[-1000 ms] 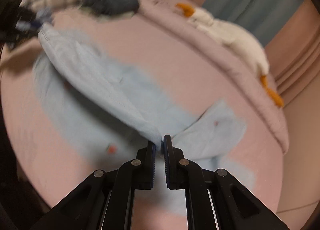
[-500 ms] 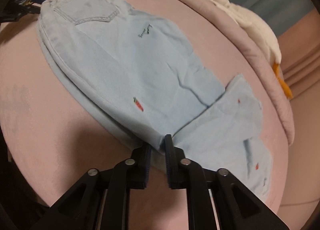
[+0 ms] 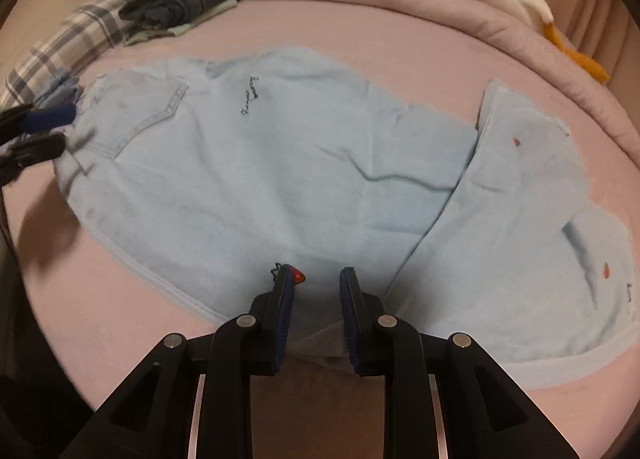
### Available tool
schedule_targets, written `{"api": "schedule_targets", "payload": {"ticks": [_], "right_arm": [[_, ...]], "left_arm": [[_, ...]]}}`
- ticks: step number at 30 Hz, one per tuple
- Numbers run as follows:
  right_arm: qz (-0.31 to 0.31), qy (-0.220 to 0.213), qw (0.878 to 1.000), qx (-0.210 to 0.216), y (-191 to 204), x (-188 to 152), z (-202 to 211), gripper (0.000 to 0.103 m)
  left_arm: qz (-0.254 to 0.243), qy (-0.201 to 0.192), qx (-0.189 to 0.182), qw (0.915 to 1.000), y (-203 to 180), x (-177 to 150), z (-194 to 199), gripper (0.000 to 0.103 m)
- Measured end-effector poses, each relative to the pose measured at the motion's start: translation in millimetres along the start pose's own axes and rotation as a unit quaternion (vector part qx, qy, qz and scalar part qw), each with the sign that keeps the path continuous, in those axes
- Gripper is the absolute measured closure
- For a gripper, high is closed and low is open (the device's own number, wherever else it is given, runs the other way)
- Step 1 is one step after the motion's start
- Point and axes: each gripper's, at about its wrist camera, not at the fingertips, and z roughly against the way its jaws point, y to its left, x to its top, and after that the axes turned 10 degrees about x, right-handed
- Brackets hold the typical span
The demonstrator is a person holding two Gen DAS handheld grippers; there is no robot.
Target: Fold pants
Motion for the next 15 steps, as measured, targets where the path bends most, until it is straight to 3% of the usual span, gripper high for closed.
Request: {"api": "schedule_targets", "payload": {"ticks": [3,5,6,8,9,11,15], "right_arm": [[-0.033,0.001,0.999,0.042,-14,4,18,0.08],[-0.059,-0.028,0.996,0.057,-31,10,38,0.078],[-0.075,-0.046,0.995,0.054,-44,15,49,0.071],[-0.116,-0.073,0.99,0.022,-74,30,65,0.058],[-0.136,-0.077,0.988,-0.006,-90,40,68,0.055],[-0.164,-0.071,0.983,-0.04,-121,66,62,0.055],[-0.2,-0.039,0.977,-0.064,-157,115,26,0.055]], "left_arm": [[-0.003,0.026,0.006,0.9996,-4,-6,-20,0.056],[0.012,0.019,-0.011,0.9997,0,-5,-20,0.049],[0.022,0.02,-0.022,0.9993,2,-5,-20,0.047],[0.032,0.02,-0.028,0.9989,4,-4,-21,0.046],[0.035,0.018,-0.029,0.9988,4,-3,-21,0.044],[0.04,0.015,-0.029,0.9987,3,-3,-21,0.041],[0.059,0.017,-0.035,0.9975,2,-3,-22,0.038]]}}
